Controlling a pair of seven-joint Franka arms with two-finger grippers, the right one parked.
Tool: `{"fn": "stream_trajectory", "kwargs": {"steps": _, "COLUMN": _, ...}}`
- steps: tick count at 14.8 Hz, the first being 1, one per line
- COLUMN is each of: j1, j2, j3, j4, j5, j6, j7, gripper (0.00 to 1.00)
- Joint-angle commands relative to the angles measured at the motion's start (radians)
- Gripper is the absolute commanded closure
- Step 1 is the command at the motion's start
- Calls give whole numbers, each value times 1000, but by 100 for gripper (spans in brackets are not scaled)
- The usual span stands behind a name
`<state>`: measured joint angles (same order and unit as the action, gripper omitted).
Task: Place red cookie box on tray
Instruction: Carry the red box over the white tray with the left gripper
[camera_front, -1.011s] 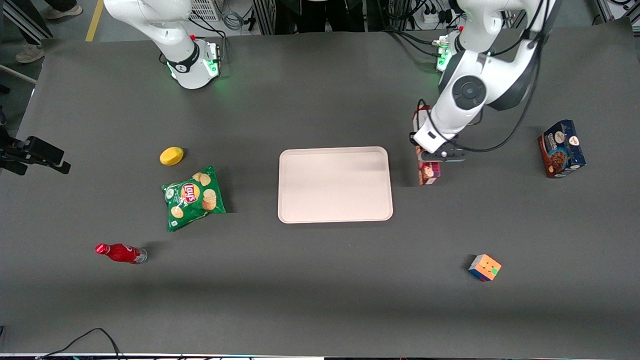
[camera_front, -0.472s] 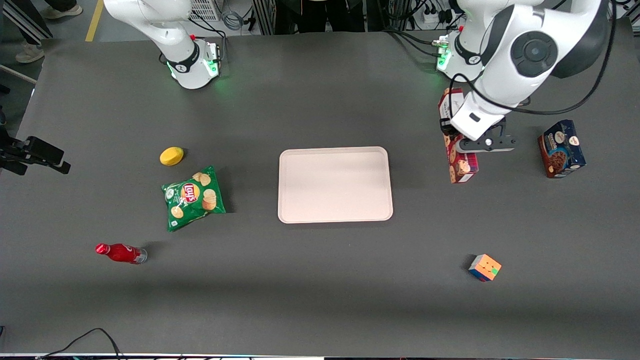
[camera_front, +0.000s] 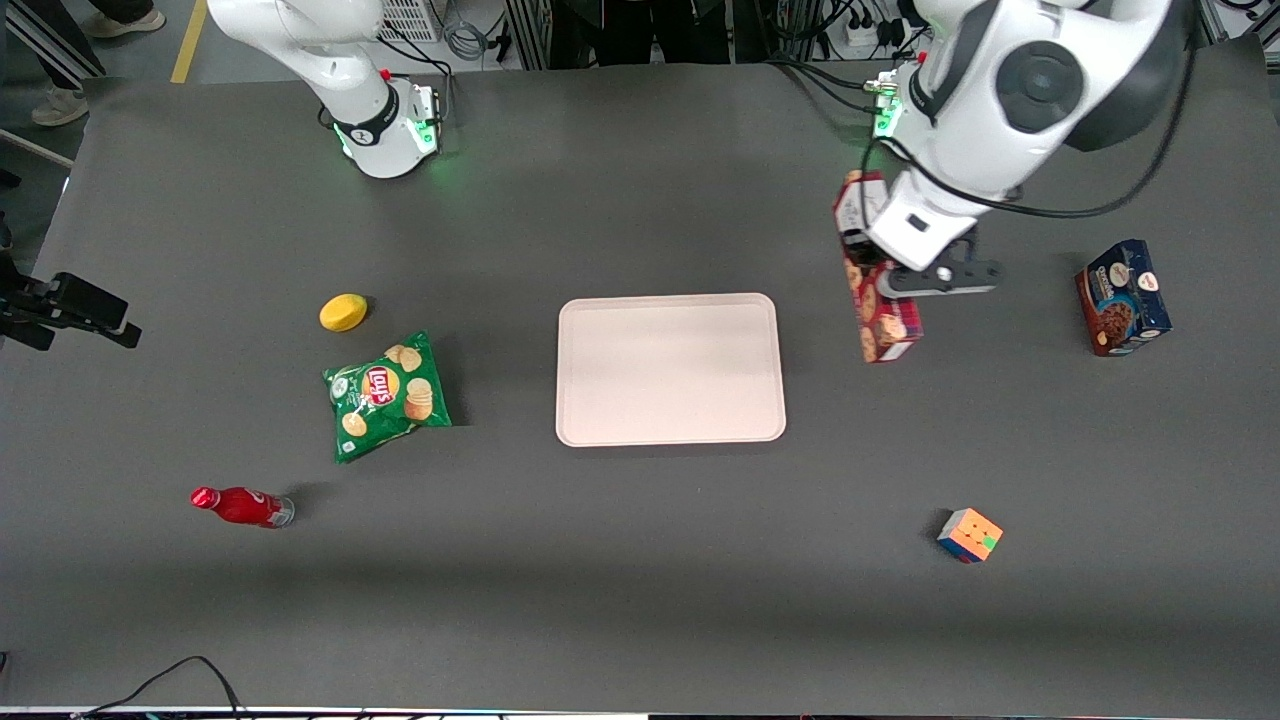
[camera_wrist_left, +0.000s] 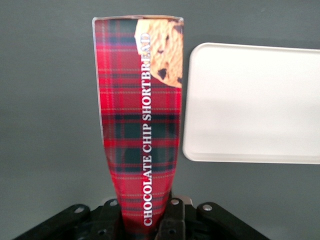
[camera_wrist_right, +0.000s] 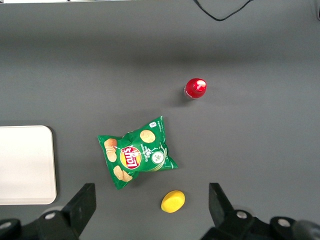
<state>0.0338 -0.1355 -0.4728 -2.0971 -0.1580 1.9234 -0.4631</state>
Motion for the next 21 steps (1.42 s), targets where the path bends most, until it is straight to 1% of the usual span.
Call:
{"fn": "stream_trajectory", "kwargs": {"steps": 1, "j1": -3, "j2": 57, "j3": -111, "j4": 45, "j5": -2, "j6": 48, "j7": -104, "gripper": 100}}
{"fn": "stream_trajectory", "kwargs": {"steps": 3, "j1": -3, "j2": 97, "j3": -167, "j4": 49, "j5": 2, "j6": 107, "j7": -158, "gripper": 100}}
{"fn": "stream_trajectory", "kwargs": {"steps": 4, "j1": -5, "j2": 128, "j3": -193, "j4": 52, "j5": 18, "j6": 144, "j7": -199, "gripper": 100}}
{"fn": "stream_trajectory", "kwargs": {"steps": 6, "j1": -6, "j2": 219, "j3": -222, "j4": 61, "j5": 134, "j6": 192, "j7": -287, "gripper": 100}}
{"fn": "stream_trajectory", "kwargs": {"steps": 9, "j1": -9, "j2": 377, "j3": -250, "j4": 63, "j5": 361, "j6": 297, "j7": -460, "gripper": 100}}
{"fn": "stream_trajectory", "kwargs": {"steps": 10, "j1": -14, "j2": 429, "j3": -250, "j4": 71, "j5": 417, "j6": 327, "j7": -506, "gripper": 100}}
{"fn": "stream_trajectory", "kwargs": {"steps": 13, "j1": -18, "j2": 548, "j3": -250, "j4": 95, "j5": 544, "j6": 373, "j7": -588, "gripper": 100}}
{"fn": "stream_trajectory", "kwargs": {"steps": 14, "j1": -18, "j2": 585, "j3": -250, "j4": 106, "j5": 572, "j6": 390, "j7": -591, "gripper": 100}}
{"fn": "stream_trajectory", "kwargs": {"steps": 16, "j1": -18, "j2": 657, "j3": -250, "j4": 132, "j5": 583, "j6": 423, "j7": -591, "gripper": 100}}
{"fn": "stream_trajectory", "kwargs": {"steps": 19, "j1": -21, "j2": 701, "j3": -250, "j4": 163, "j5": 597, "j6": 427, "j7": -591, "gripper": 100}}
{"fn": "stream_trajectory", "kwargs": {"steps": 21, "j1": -22, "j2": 731, "j3": -250, "j4": 177, "j5": 626, "j6": 427, "j7": -591, "gripper": 100}}
